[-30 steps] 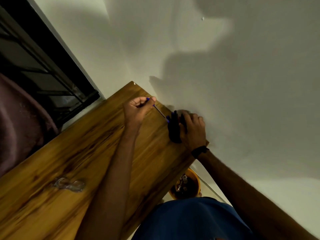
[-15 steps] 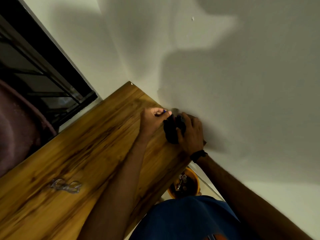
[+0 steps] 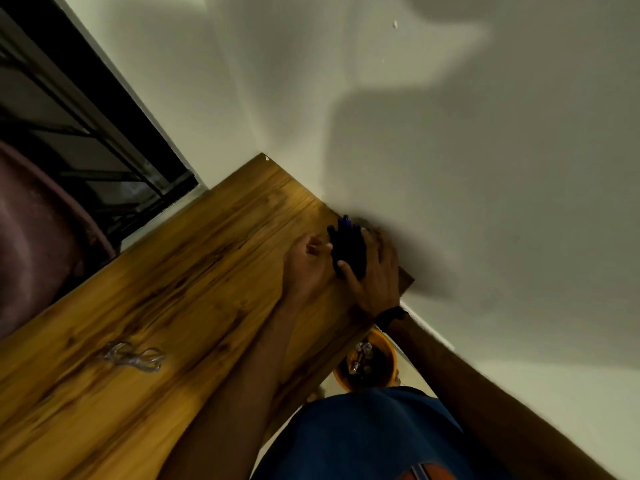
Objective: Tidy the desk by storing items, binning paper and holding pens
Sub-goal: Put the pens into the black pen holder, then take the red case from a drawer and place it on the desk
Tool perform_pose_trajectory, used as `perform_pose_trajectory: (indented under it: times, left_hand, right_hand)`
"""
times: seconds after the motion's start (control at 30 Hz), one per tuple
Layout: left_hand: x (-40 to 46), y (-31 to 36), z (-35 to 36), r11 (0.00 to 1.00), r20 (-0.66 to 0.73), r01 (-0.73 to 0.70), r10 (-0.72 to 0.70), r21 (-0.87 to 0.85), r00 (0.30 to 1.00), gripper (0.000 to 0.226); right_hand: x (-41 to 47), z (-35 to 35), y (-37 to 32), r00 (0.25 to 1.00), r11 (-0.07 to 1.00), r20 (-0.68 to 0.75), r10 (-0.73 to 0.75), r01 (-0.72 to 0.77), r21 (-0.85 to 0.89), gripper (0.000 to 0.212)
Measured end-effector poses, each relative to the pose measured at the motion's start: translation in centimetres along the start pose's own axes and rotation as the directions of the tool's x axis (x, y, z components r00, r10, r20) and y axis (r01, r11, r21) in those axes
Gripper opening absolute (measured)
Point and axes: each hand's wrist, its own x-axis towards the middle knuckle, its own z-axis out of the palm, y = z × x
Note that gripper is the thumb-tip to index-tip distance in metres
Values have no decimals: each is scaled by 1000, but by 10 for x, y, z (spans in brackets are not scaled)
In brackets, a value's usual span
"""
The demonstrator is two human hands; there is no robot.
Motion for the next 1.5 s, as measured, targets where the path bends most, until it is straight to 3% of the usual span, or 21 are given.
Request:
perform_pose_trajectory:
  times: [0.13,0.23,0.33,0.43,0.53,0.6,0.63,0.83,0.97,1.2,1.5]
  left_hand:
    - [-12,-39,-2,996,74,36,-43,85,996,53]
    - [-26,-75,-14,963,54,58,-75,263,996,71]
    - [-53,-112,-34,871,44,-32,13,490,999,83]
    - [-81,-146,-53,760,46,-87,75,645,996,78]
    - [-101,-164,-67,688,55,-83,63,721,997,73]
    - [-110,-172,-80,676,53,-80,61,733,997,71]
    - [-114,-176,-85,676,44,-75,63,733,997,70]
    - [-138,-198,-122,637,13,-10,1,771,1000,69]
    - [-159,-214,-148,649,-55,68,-41,757,998,70]
    - [-202,-228,-169,687,-167,176,-81,705,983,70]
    - [-271,-238,-179,658,-354,405,-218,635,909,73]
  right_hand:
    - [-9,7,-12,999,997,-34,27,-29,-68,71]
    - [-15,12,-23,993,975,-31,-116,108,-197,65]
    - [-28,22,-35,964,945,85,-252,264,-193,69]
    - [-43,41,-49,902,917,266,-340,381,-120,72]
    - [-59,72,-55,773,905,545,-324,422,-61,70]
    - [-74,96,-57,680,882,677,-283,462,-95,65]
    - [-81,105,-59,671,869,692,-266,478,-130,64]
    - [-86,132,-86,717,868,639,-279,473,-151,64]
    - [-98,147,-110,684,839,657,-317,525,-141,67]
    - [-122,164,-140,562,751,705,-433,657,-63,69]
    - [-149,168,-152,535,753,686,-492,657,28,70]
